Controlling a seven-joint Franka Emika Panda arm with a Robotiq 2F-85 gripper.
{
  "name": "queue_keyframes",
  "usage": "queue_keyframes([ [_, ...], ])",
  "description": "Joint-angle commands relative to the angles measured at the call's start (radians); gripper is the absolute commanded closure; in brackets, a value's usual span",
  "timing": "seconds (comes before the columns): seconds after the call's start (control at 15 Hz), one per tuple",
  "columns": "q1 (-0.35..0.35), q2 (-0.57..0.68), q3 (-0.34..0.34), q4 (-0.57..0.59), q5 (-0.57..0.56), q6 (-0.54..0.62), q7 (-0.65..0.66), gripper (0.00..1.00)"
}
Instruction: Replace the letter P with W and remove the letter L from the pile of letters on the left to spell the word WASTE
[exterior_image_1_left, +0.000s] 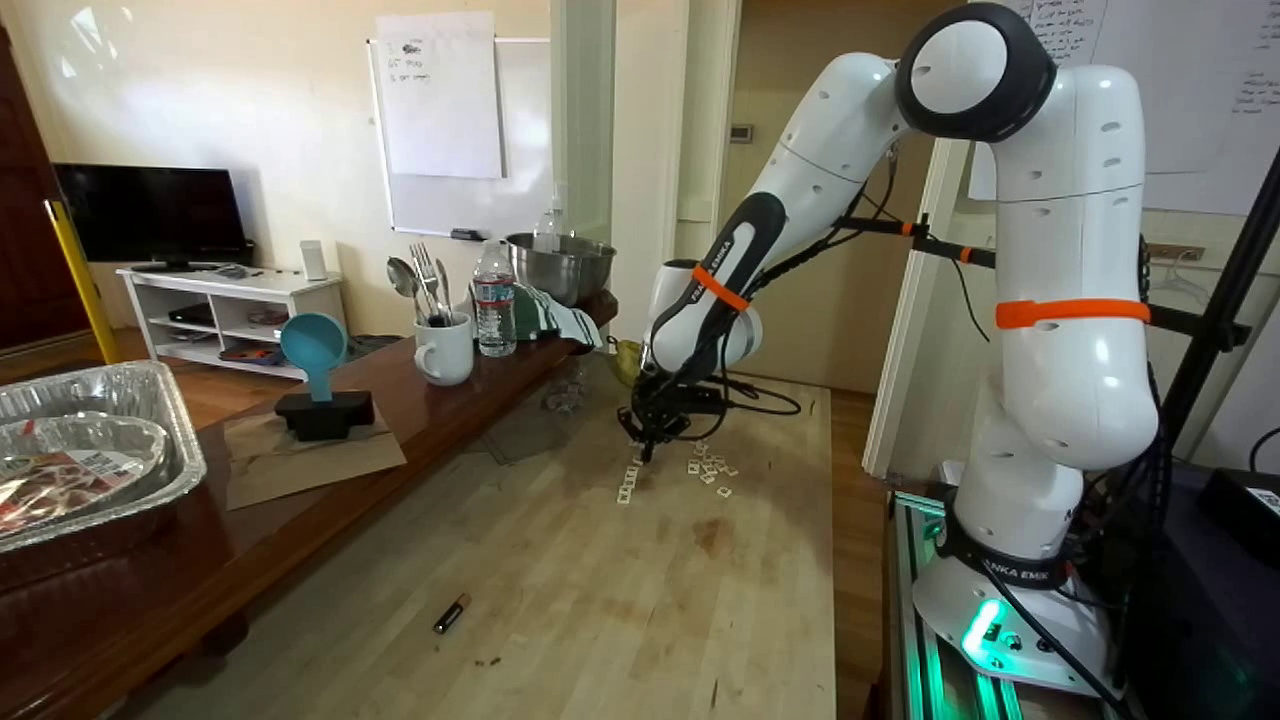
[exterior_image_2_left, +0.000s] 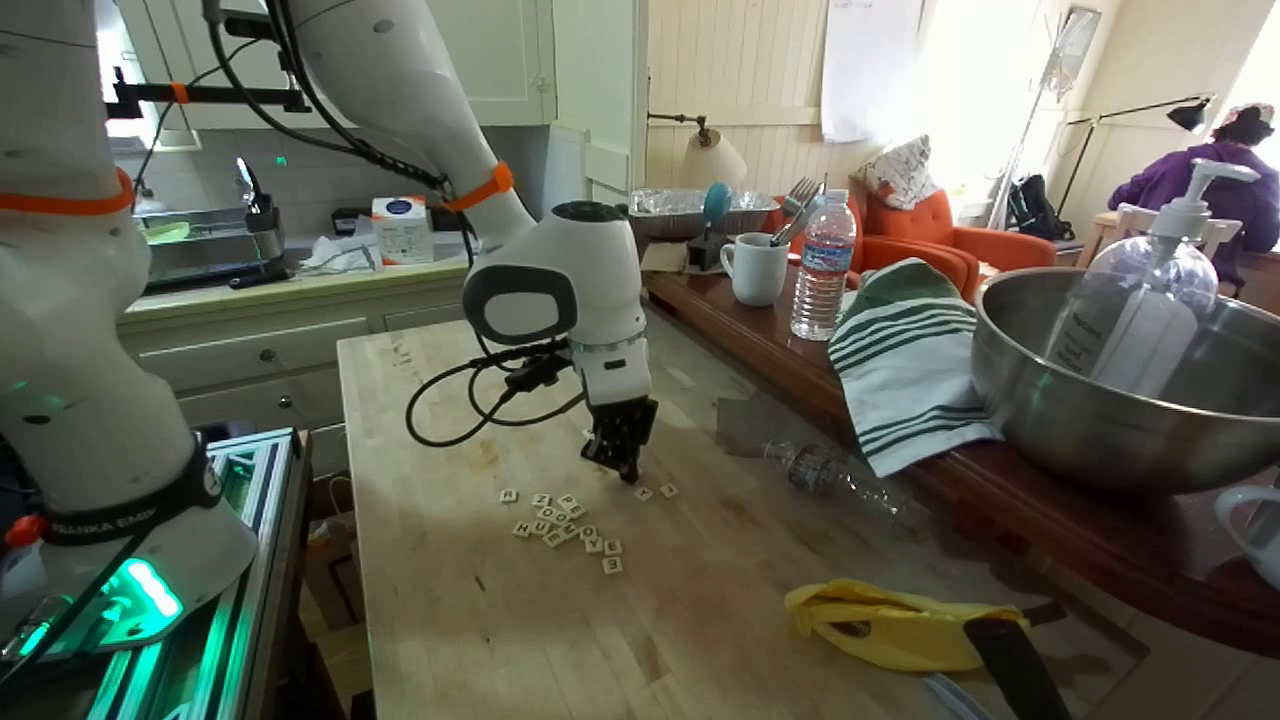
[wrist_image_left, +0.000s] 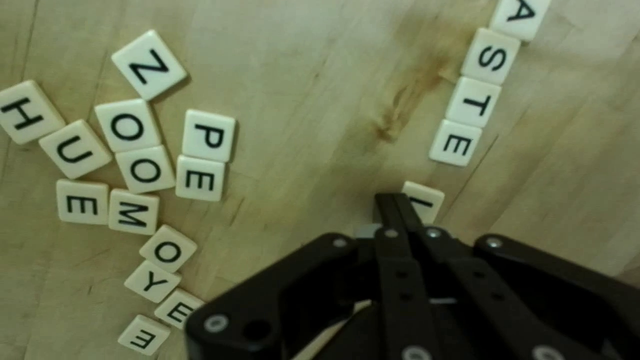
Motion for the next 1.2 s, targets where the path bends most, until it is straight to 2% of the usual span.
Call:
queue_keyframes([
  [0.0, -0.006, 0.014, -0.031, -0.017, -0.002, -0.009, -0.008, 1.0],
  [0.53, 0.0, 0.007, -0.11, -0.047, -0.048, -0.012, 0.022, 1.0],
  [0.87, 0.008, -0.029, -0.111, -0.062, -0.054, -0.007, 0.021, 1.0],
  [1.13, 0.043, -0.088, -0.132, -0.096, -0.136, 0.007, 0.056, 1.0],
])
